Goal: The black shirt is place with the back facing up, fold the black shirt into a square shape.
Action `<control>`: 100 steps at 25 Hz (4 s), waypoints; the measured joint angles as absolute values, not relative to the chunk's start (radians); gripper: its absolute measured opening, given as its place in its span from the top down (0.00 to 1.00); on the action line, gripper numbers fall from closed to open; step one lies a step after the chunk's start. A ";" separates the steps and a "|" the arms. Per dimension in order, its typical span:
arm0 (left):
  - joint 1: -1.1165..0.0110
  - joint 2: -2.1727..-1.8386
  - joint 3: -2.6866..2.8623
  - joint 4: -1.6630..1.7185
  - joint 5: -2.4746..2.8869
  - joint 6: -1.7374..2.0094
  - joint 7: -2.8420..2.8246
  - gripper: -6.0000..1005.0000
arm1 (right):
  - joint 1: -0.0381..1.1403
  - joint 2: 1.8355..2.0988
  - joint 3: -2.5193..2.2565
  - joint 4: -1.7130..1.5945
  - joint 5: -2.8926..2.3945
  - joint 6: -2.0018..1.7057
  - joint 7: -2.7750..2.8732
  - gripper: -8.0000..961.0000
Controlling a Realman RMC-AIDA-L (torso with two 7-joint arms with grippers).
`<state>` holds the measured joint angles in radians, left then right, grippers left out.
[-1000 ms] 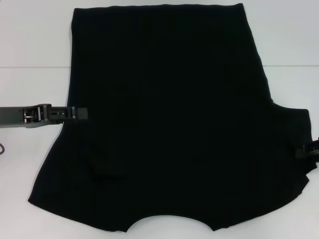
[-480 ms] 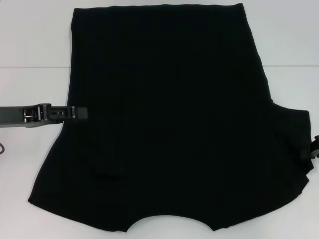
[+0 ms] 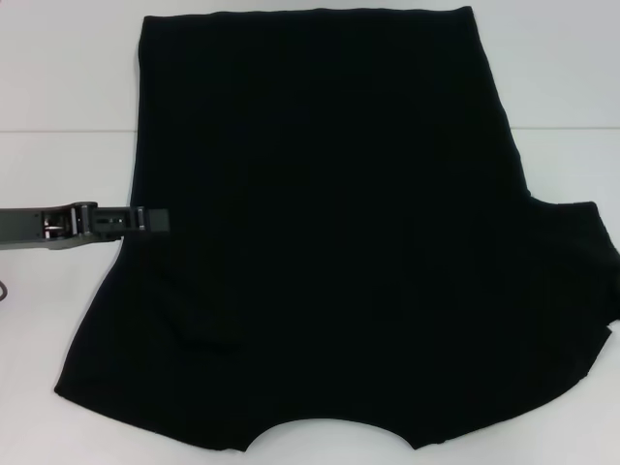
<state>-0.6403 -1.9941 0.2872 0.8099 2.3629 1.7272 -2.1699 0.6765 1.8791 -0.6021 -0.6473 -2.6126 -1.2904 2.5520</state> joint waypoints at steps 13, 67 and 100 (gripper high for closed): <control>-0.640 -1.994 0.285 0.810 2.360 1.732 -2.176 0.46 | 0.701 1.881 -0.553 -0.687 -2.576 -1.226 2.545 0.98; -0.537 -1.996 0.277 0.905 2.617 1.803 -2.386 0.46 | 0.874 1.974 -0.807 -0.855 -2.572 -1.373 2.542 0.38; -0.538 -2.015 0.336 0.836 2.724 1.618 -2.482 0.46 | 0.849 1.970 -0.802 -0.845 -2.574 -1.371 2.543 0.38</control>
<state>-0.5381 -2.0153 0.3355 0.8358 2.7240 1.6176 -2.4817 0.8494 1.9700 -0.8022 -0.8451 -2.5740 -1.3709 2.5433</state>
